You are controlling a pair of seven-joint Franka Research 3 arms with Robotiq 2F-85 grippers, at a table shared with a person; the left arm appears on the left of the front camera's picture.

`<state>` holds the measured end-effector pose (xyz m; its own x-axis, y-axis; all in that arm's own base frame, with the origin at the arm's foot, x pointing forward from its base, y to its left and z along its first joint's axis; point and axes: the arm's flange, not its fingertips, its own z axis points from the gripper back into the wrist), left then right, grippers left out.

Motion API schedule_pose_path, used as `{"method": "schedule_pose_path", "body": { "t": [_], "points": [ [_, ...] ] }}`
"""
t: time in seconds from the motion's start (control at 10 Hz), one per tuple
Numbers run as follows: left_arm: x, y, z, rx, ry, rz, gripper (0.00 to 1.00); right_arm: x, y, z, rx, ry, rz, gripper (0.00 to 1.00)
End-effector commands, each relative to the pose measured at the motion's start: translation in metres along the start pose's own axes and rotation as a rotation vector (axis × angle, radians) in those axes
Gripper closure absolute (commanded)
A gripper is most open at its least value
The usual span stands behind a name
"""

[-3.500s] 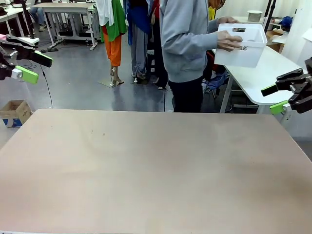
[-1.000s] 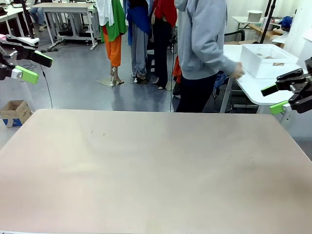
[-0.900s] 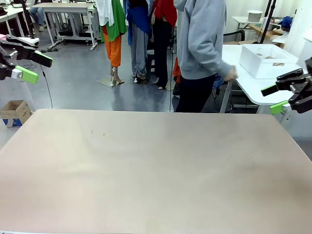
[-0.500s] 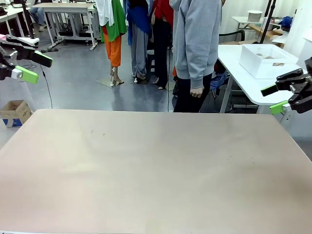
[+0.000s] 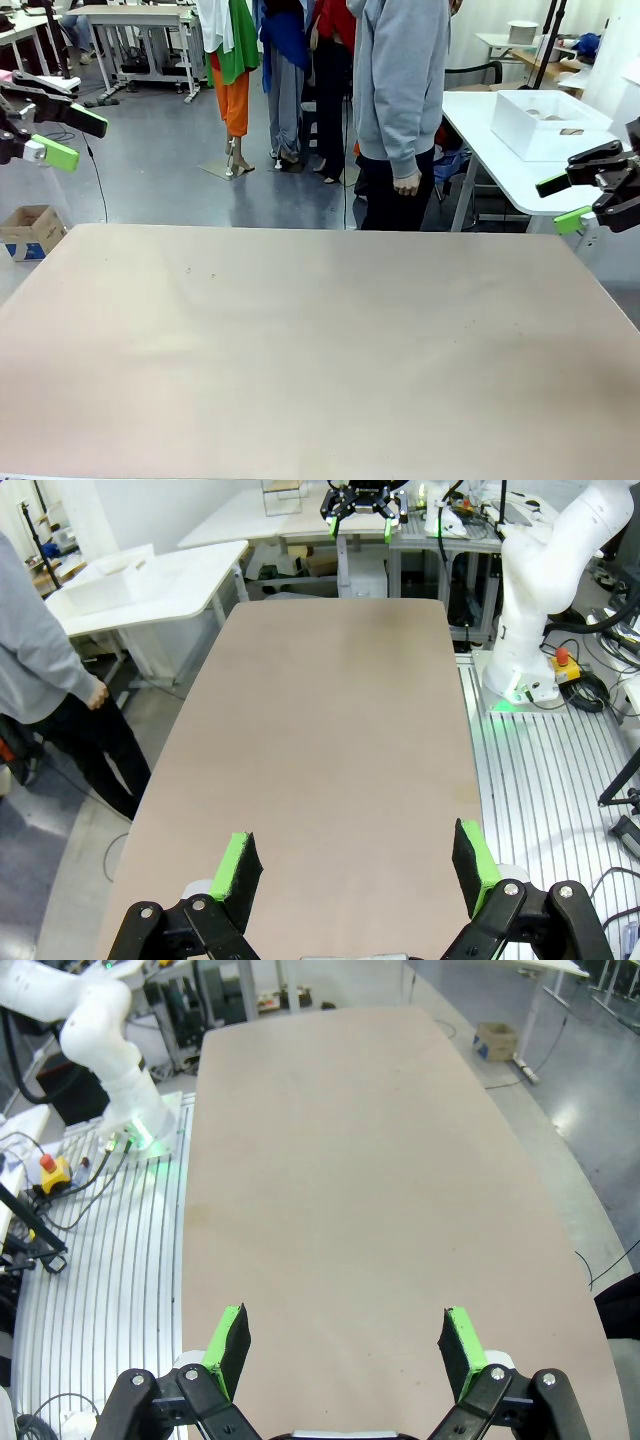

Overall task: Stack the cups and store them in the basket.
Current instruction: Place the stack of Reusable plastic cups into the Pantry Basket.

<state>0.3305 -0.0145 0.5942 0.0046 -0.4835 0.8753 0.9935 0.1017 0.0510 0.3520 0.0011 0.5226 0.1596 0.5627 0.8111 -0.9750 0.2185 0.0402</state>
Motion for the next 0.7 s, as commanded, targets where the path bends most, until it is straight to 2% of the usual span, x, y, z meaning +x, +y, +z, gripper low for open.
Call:
{"method": "schedule_pose_path", "body": {
  "t": [0.0, 0.6],
  "points": [
    [0.0022, 0.0014, 0.0007, -0.004, -0.023, -0.005, 0.0, 0.0017, 0.0012, -0.0004, -0.003, -0.019, -0.017, 0.0],
    [0.0022, 0.0014, 0.0007, -0.004, -0.023, -0.005, 0.0, 0.0017, 0.0012, -0.0004, -0.003, -0.019, -0.017, 0.0]
  ]
}}
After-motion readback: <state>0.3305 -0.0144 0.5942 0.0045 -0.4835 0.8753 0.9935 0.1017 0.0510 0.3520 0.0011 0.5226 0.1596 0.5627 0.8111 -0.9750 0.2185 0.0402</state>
